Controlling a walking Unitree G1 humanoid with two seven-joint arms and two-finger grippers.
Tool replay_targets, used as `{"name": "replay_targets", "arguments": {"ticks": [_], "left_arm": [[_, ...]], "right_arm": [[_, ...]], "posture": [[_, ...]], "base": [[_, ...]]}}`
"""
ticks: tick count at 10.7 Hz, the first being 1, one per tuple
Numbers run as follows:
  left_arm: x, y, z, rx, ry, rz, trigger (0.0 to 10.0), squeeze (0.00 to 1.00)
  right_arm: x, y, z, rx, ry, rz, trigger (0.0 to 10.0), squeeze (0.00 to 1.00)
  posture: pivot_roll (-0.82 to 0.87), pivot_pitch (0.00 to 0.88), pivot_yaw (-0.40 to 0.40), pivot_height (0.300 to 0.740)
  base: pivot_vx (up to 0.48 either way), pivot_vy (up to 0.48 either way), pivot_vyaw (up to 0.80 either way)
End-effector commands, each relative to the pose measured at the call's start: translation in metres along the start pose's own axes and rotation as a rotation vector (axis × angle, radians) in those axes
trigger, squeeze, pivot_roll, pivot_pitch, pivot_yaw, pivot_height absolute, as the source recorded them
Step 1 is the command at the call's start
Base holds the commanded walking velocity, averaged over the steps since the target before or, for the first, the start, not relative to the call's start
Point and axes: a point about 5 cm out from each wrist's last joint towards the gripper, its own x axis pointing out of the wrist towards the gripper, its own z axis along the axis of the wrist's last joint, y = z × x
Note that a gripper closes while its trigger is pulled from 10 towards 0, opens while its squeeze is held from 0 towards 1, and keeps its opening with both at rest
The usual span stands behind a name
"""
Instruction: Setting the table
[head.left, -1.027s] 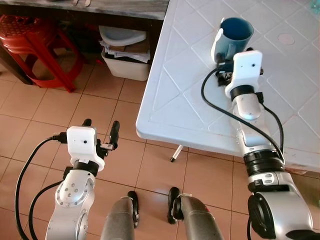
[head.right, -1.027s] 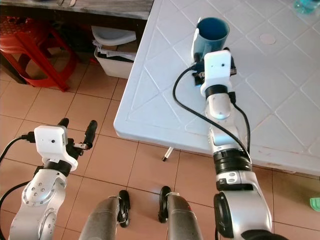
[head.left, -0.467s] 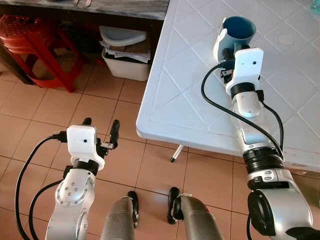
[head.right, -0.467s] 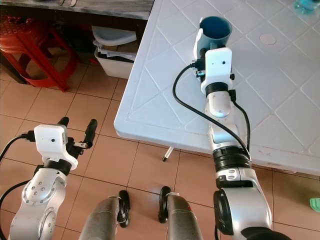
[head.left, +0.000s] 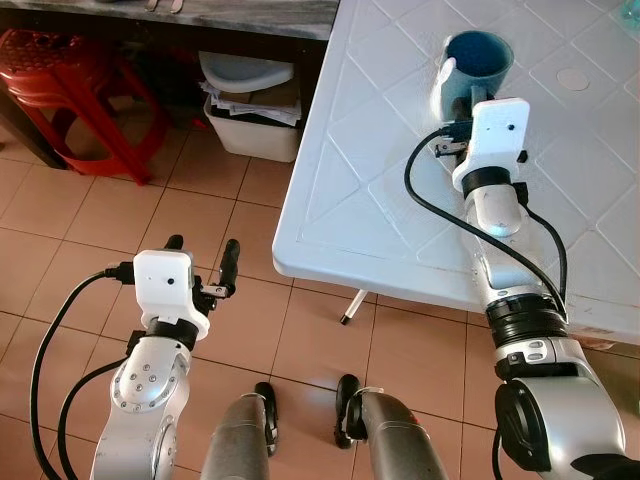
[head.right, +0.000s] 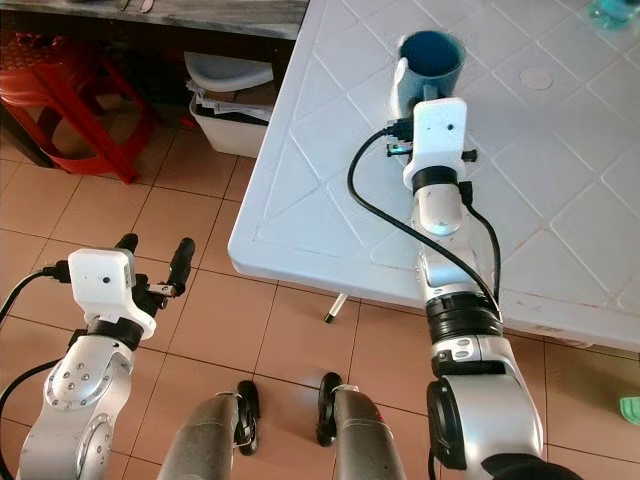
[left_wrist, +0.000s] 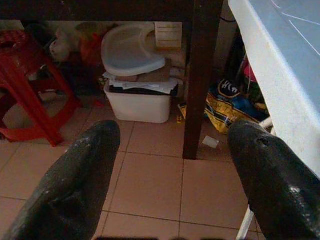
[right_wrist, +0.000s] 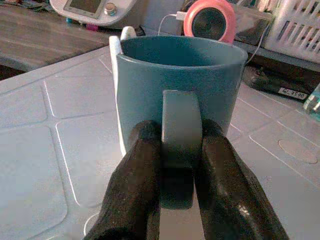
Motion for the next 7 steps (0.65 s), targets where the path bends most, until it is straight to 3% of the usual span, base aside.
{"name": "replay_targets", "arguments": {"ticks": [1,4,7], "left_arm": [[-0.001,0.005,-0.007,0.006,0.04,0.034,10.0,0.0],[0.014,0.007,-0.004,0.004,0.008,0.063,10.0,0.0],[0.022,0.004,-0.01,-0.045,0.01,0.066,10.0,0.0]], "right_arm": [[-0.001,-0.002,-0.006,0.023,0.036,-0.014,0.0,0.0],[-0.006,-0.011,-0.008,0.026,0.042,-0.042,0.0,0.0],[-0.036,-0.003,-0.014,0.038,0.025,-0.004,0.0,0.0]], "posture": [[0.09,0.295,0.016,0.74],[0.07,0.238,-0.008,0.74],[0.04,0.208,-0.02,0.74]], "base": [[0.0,0.0,0.0],[0.0,0.0,0.0],[0.0,0.446,0.0]]}}
